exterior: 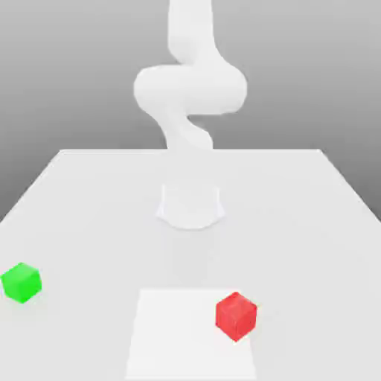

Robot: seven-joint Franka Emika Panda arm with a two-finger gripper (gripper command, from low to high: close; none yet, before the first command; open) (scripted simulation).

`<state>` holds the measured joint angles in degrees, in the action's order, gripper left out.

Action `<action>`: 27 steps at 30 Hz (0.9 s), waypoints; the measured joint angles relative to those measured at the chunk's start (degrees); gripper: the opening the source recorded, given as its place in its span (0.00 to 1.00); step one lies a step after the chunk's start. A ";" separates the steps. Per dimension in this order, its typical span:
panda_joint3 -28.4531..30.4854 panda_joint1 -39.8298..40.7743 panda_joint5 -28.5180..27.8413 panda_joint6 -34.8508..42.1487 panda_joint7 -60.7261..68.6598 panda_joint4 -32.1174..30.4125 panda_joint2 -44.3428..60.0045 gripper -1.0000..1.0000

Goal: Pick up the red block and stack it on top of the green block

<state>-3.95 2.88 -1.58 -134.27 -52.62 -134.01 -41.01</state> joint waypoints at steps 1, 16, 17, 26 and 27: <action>-1.67 1.24 -0.67 -1.07 -2.92 -0.96 2.10 0.50; -17.21 12.17 -9.35 -15.78 -42.92 -14.22 31.68 0.50; -17.60 12.25 -9.42 -16.78 -45.23 -15.11 33.51 0.50; -18.63 9.88 -4.76 -26.04 -57.28 -20.78 46.58 0.50; -18.03 9.53 -5.91 -26.99 -58.29 -20.59 47.76 0.50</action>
<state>-21.97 12.40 -7.49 -161.26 -110.91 -154.60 6.75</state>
